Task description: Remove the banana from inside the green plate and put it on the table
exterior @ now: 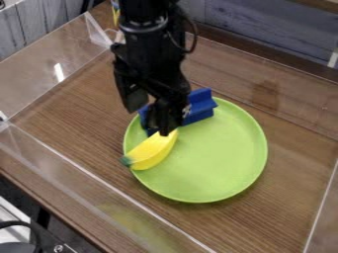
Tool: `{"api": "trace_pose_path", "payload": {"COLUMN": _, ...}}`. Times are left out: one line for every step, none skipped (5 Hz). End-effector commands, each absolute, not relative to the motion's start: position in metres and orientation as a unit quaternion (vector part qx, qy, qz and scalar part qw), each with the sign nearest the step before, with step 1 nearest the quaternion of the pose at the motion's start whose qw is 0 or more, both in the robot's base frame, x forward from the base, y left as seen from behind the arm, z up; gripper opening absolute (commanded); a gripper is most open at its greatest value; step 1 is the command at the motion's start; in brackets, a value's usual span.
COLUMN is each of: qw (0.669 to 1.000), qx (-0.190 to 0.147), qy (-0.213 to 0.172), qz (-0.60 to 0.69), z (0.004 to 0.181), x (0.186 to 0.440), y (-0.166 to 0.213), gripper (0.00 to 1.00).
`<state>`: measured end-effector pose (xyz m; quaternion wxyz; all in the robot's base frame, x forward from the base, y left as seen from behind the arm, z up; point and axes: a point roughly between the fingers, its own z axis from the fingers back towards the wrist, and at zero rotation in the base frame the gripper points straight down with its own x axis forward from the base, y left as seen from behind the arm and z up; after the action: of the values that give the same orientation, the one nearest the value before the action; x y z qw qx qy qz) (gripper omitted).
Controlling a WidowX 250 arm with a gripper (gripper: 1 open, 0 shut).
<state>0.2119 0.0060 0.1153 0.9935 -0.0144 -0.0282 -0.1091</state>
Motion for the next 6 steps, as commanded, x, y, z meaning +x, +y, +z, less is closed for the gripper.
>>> {"api": "trace_pose_path", "payload": {"qw": 0.988, "qx": -0.018, "qy": -0.044, "qz": -0.146, "z": 0.112, "x": 0.213, "y": -0.004, "gripper": 1.0}}
{"api": "trace_pose_path", "payload": {"qw": 0.987, "qx": -0.022, "qy": -0.049, "qz": -0.149, "z": 0.107, "x": 0.213, "y": -0.012, "gripper": 1.0}}
{"api": "trace_pose_path", "payload": {"qw": 0.986, "qx": -0.024, "qy": -0.054, "qz": -0.154, "z": 0.101, "x": 0.217, "y": 0.0, "gripper": 1.0}}
{"api": "trace_pose_path", "payload": {"qw": 0.985, "qx": -0.027, "qy": -0.059, "qz": -0.161, "z": 0.096, "x": 0.221, "y": 0.013, "gripper": 1.0}}
{"api": "trace_pose_path", "payload": {"qw": 0.987, "qx": -0.026, "qy": -0.065, "qz": -0.142, "z": 0.093, "x": 0.218, "y": 0.014, "gripper": 1.0}}
{"api": "trace_pose_path", "payload": {"qw": 0.99, "qx": -0.024, "qy": -0.071, "qz": -0.122, "z": 0.089, "x": 0.216, "y": 0.012, "gripper": 1.0}}
